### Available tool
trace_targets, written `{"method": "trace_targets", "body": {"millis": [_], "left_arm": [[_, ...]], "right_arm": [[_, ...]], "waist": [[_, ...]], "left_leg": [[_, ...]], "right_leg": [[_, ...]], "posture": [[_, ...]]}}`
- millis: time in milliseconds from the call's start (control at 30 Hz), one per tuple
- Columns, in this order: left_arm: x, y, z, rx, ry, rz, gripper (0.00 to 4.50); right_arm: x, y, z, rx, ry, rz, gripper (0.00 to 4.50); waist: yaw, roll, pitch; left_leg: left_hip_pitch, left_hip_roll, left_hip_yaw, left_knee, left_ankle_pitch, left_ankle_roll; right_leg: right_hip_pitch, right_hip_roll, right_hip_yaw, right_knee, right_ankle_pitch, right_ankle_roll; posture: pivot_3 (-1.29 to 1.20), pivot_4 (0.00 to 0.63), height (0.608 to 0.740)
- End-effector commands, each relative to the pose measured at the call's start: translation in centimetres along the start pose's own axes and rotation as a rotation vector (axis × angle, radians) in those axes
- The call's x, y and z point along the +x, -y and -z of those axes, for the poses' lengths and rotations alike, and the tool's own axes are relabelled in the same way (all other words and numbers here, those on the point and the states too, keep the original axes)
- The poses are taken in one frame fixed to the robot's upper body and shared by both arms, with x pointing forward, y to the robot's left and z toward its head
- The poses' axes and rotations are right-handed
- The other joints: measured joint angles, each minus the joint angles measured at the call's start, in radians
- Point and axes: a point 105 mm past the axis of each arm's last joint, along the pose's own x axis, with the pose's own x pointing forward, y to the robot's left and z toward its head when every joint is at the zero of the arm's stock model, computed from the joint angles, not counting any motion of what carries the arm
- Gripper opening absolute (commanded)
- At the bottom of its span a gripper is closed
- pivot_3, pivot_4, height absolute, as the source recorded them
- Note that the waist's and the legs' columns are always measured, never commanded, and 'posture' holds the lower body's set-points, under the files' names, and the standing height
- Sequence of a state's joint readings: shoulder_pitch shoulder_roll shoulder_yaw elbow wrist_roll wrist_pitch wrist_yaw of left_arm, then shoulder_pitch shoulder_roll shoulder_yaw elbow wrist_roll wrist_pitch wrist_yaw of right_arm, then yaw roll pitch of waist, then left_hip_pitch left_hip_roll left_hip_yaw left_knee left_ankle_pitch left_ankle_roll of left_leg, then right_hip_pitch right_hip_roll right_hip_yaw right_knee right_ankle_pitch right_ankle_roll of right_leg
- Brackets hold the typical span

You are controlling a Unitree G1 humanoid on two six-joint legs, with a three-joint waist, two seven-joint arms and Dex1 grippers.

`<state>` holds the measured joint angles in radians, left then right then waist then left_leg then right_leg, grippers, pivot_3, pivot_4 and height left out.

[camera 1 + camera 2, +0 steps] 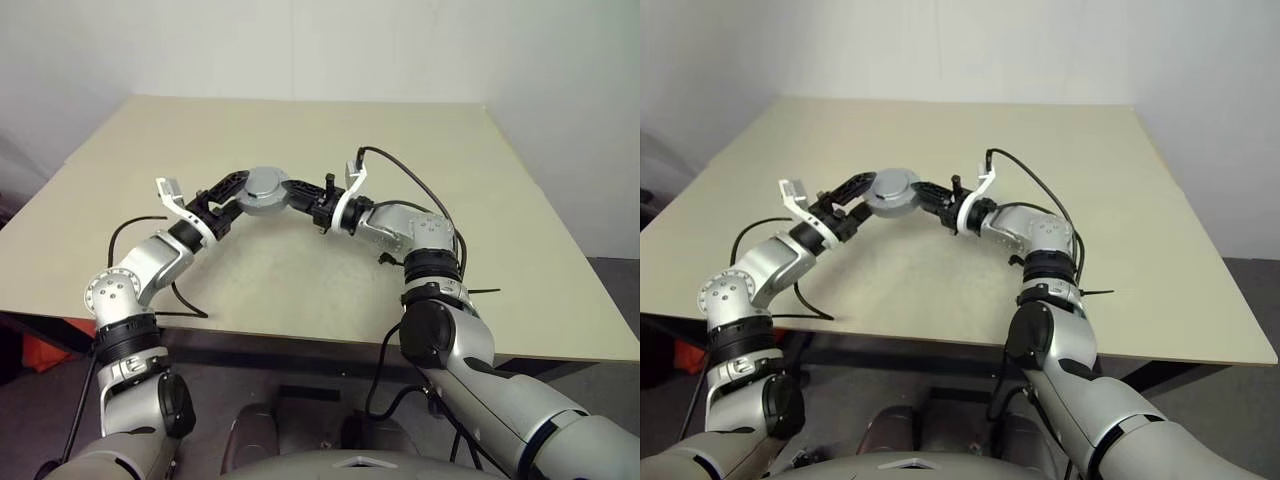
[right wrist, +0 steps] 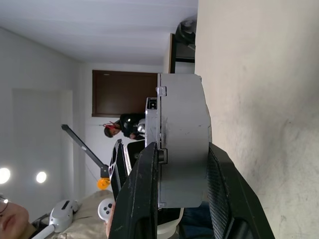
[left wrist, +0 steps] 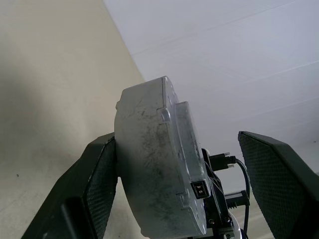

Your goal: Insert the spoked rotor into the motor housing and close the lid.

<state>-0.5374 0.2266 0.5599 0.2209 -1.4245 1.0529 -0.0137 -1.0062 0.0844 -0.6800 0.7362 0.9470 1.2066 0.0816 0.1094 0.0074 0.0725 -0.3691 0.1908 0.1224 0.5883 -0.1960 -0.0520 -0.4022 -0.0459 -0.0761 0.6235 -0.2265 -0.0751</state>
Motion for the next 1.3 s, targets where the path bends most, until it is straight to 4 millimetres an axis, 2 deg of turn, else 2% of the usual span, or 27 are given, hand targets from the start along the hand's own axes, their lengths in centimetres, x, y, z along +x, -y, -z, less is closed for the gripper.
{"method": "trace_targets", "body": {"millis": [33, 267, 367, 500, 900, 1167, 1300], "left_arm": [[0.9, 1.2, 0.3, 0.009, -0.026, 0.057, 3.88], [1.4, 1.3, 0.8, -0.012, -0.045, 0.080, 3.88], [1.6, 1.1, 1.1, -0.026, -0.054, 0.081, 3.35], [1.8, 1.1, 1.1, -0.031, -0.052, 0.089, 3.35], [0.4, 1.5, -0.1, -0.028, 0.007, 0.118, 3.35], [0.4, 0.9, 0.0, -0.039, 0.011, 0.093, 3.35], [0.6, 0.2, 0.1, -0.043, 0.007, 0.061, 2.47]], "right_arm": [[0.1, -3.1, -0.3, -0.042, 0.006, -0.124, 1.09], [0.1, -3.4, -0.1, -0.056, 0.007, -0.131, 1.09], [0.1, -3.7, 0.0, -0.063, 0.006, -0.142, 1.09], [0.1, -3.9, 0.0, -0.068, 0.007, -0.138, 1.09], [0.3, -4.0, 0.1, -0.069, 0.005, -0.130, 1.09], [0.3, -3.8, 0.0, -0.068, 0.010, -0.125, 1.09], [0.2, -3.5, -0.3, -0.064, 0.021, -0.116, 1.09]], "waist": [[0.000, 0.000, 0.000], [0.000, 0.000, 0.000], [0.000, 0.000, 0.000], [0.002, 0.000, 0.000], [0.002, 0.000, 0.000], [0.011, 0.000, 0.000], [0.016, 0.000, 0.000]], "left_leg": [[0.000, 0.000, 0.000, 0.000, 0.000, 0.000], [0.000, 0.000, 0.000, 0.000, 0.000, 0.000], [0.000, 0.000, 0.000, 0.000, 0.000, 0.000], [0.000, 0.000, 0.000, 0.001, 0.000, 0.000], [0.000, 0.000, 0.000, 0.001, 0.000, 0.000], [0.000, 0.000, 0.000, 0.002, 0.000, 0.000], [0.000, 0.000, 0.000, 0.002, 0.000, 0.000]], "right_leg": [[0.000, 0.000, 0.000, 0.000, 0.000, 0.000], [0.000, 0.000, 0.000, 0.000, 0.000, 0.000], [0.000, 0.000, 0.000, 0.000, 0.000, 0.000], [0.000, 0.000, 0.000, 0.000, 0.000, 0.000], [0.000, 0.000, 0.000, 0.000, 0.000, 0.000], [0.000, 0.000, 0.000, 0.001, 0.001, 0.001], [0.000, 0.000, 0.000, 0.001, 0.001, 0.001]], "posture": [[0.00, 0.000, 0.740], [0.00, 0.000, 0.740], [0.00, 0.000, 0.740], [0.00, 0.000, 0.740], [0.00, 0.000, 0.740], [0.00, 0.000, 0.740], [0.00, 0.000, 0.740]]}}
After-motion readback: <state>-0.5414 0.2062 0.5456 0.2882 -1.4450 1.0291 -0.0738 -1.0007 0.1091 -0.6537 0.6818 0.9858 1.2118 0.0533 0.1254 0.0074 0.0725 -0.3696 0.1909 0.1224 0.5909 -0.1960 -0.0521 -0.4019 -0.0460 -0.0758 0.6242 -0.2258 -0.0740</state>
